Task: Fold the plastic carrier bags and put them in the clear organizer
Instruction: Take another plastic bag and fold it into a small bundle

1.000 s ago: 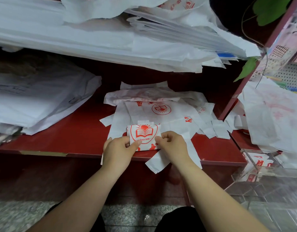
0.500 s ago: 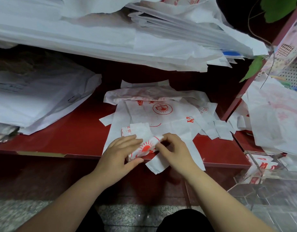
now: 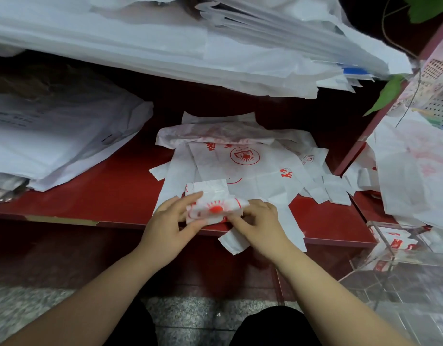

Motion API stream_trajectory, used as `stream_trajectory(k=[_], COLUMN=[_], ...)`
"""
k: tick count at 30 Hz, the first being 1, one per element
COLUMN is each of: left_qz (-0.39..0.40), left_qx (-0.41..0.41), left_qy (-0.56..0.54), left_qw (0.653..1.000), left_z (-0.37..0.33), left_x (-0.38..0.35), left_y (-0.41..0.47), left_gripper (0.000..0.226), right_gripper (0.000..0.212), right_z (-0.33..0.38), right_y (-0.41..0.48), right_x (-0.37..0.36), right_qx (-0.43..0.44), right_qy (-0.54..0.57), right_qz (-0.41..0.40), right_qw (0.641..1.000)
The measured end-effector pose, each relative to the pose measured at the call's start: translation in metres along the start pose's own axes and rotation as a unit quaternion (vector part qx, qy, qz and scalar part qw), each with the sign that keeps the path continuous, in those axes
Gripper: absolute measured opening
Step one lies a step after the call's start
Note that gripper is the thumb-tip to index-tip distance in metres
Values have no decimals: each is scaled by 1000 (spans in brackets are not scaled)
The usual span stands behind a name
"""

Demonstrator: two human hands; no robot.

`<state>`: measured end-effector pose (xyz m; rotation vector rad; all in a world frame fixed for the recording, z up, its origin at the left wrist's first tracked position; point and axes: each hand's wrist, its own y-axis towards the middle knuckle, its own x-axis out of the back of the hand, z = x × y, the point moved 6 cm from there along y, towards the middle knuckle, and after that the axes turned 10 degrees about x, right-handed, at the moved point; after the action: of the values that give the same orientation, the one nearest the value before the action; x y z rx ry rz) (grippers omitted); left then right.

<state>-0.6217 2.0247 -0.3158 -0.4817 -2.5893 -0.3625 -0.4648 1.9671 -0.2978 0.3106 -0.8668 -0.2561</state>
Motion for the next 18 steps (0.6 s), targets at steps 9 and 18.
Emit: stream_trajectory(k=[9,18], left_qz=[-45,-105], left_qx=[116,145], left_qy=[-43,116], left_qw=[991,977], left_z=[2,-15], left_x=[-5,-5], left_y=[18,17], left_gripper=[53,83], right_gripper=[8,24], right_z=[-10,-4], right_y=[15,19], right_x=[-5,-7], right_qx=[-170,-182], right_qy=[-24,-147], right_qz=[2,-19], right_qw=[985,972])
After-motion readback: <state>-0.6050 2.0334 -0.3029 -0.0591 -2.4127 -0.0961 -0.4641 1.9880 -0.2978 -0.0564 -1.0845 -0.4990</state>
